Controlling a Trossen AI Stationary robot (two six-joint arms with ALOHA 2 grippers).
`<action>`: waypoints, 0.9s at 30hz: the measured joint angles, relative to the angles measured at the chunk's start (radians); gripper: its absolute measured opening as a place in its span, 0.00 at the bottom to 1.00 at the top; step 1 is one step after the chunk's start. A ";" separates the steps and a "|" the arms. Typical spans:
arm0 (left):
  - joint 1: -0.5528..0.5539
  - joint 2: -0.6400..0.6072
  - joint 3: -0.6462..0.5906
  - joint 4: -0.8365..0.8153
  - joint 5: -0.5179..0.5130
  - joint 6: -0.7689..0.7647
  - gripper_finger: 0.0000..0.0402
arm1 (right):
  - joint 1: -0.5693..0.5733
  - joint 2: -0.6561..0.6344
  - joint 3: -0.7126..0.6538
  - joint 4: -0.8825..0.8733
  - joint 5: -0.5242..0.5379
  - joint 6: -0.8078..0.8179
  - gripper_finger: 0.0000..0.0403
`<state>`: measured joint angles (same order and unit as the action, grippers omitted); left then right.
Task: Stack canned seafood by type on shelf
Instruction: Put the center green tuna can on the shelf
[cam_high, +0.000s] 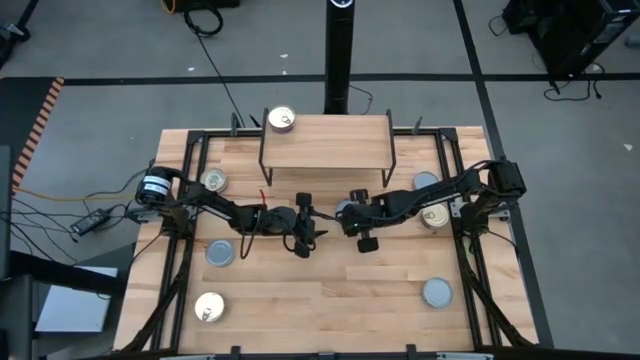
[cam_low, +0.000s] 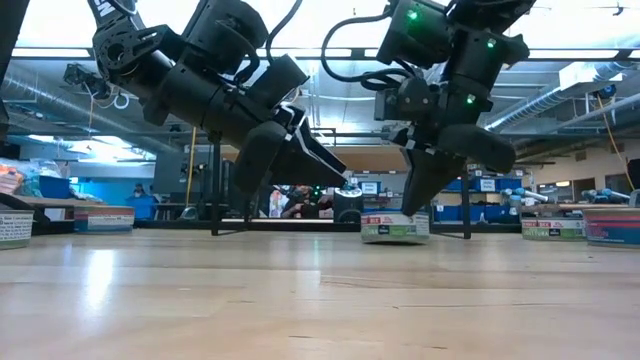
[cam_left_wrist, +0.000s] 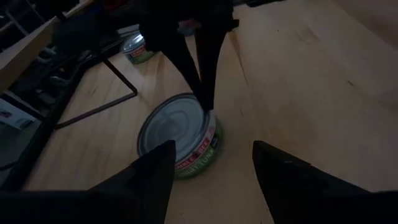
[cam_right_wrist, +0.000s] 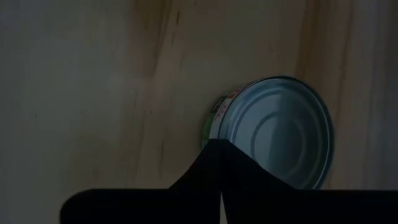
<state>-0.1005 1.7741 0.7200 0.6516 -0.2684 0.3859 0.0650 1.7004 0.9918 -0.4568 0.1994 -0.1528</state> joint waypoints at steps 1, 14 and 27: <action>0.000 0.000 0.000 -0.004 0.000 0.000 0.56 | 0.000 0.000 0.000 0.000 -0.003 0.000 0.01; 0.000 0.031 0.000 -0.011 -0.001 0.023 0.56 | 0.000 -0.002 0.029 -0.017 0.005 0.023 0.00; -0.033 0.164 0.081 0.080 -0.173 0.064 0.56 | -0.002 -0.018 0.123 -0.095 0.006 0.083 0.00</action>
<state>-0.1336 1.9379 0.8012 0.7315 -0.4411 0.4499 0.0631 1.6825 1.1144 -0.5517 0.2052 -0.0700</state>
